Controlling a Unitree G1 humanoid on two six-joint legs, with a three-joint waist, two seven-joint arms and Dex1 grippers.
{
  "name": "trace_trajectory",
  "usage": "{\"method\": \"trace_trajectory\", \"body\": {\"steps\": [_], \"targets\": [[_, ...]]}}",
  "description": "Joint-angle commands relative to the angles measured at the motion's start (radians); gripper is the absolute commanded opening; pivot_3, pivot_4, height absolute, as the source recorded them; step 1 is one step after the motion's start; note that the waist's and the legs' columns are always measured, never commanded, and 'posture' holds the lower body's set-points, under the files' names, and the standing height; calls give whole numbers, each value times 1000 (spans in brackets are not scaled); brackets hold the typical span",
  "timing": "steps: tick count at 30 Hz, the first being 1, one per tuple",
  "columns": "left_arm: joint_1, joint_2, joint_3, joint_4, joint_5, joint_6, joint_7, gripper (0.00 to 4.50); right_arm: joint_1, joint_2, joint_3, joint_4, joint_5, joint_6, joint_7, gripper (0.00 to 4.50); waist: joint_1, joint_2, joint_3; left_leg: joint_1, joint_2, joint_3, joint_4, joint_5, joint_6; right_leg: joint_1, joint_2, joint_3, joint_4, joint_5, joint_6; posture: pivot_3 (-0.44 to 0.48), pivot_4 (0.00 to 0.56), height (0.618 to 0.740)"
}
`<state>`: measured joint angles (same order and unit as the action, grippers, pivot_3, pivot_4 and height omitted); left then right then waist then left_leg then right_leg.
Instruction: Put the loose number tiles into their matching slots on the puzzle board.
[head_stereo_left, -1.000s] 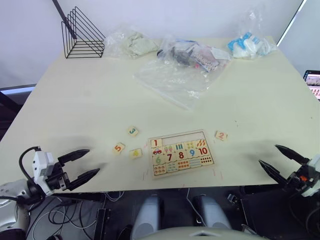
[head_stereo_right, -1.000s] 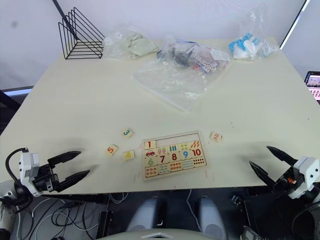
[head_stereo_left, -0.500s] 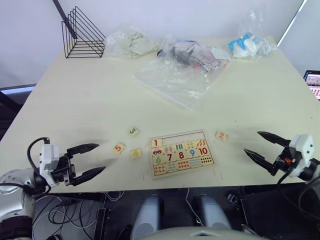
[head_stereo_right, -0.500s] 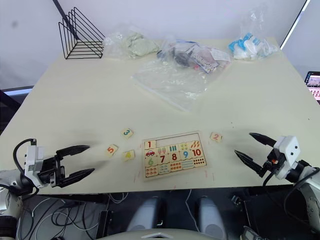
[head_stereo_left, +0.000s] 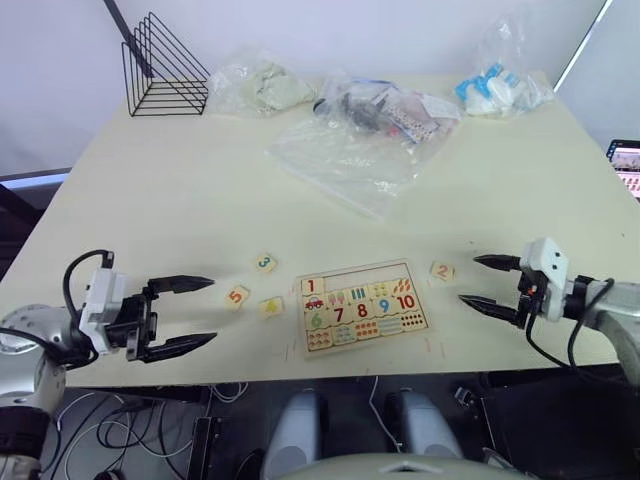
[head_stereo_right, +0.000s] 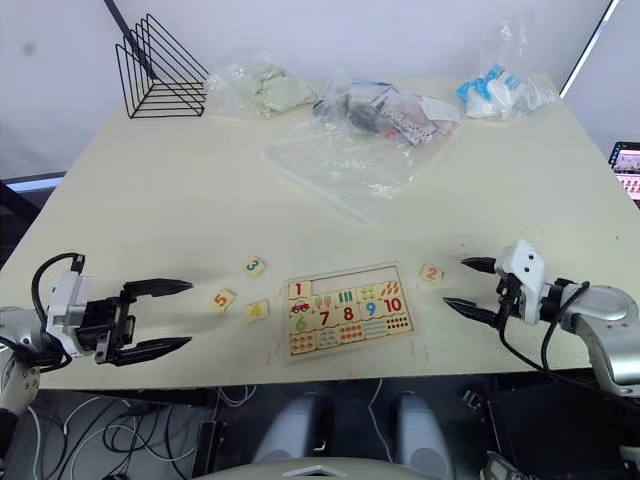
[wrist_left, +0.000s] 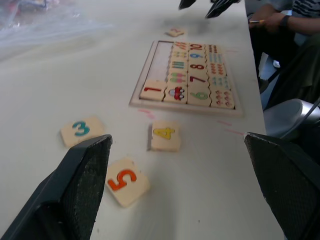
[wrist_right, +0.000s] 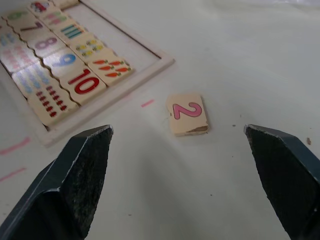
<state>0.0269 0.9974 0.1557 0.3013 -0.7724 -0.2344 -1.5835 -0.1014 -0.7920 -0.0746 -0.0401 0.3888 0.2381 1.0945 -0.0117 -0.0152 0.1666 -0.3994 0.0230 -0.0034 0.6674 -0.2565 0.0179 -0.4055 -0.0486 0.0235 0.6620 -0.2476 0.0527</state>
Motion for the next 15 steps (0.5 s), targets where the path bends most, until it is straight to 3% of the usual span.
{"method": "trace_trajectory", "body": {"steps": [1, 15], "targets": [[5, 37, -18, -25, -54, -32, -31, 4500, -63, -6, 24, 53, -30, -21, 30, 4411, 0, 0, 0, 0, 0, 0, 0, 0, 0, 0, 0, 0, 0, 0, 0, 0, 150, 740], [35, 52, -26, -48, -94, -55, -31, 4500, -161, 60, 100, 147, -113, -47, 11, 4411, 0, 1, 1, -1, 0, 2, 0, 0, 0, 0, 0, 0, 0, 0, 0, 0, 150, 740]]}}
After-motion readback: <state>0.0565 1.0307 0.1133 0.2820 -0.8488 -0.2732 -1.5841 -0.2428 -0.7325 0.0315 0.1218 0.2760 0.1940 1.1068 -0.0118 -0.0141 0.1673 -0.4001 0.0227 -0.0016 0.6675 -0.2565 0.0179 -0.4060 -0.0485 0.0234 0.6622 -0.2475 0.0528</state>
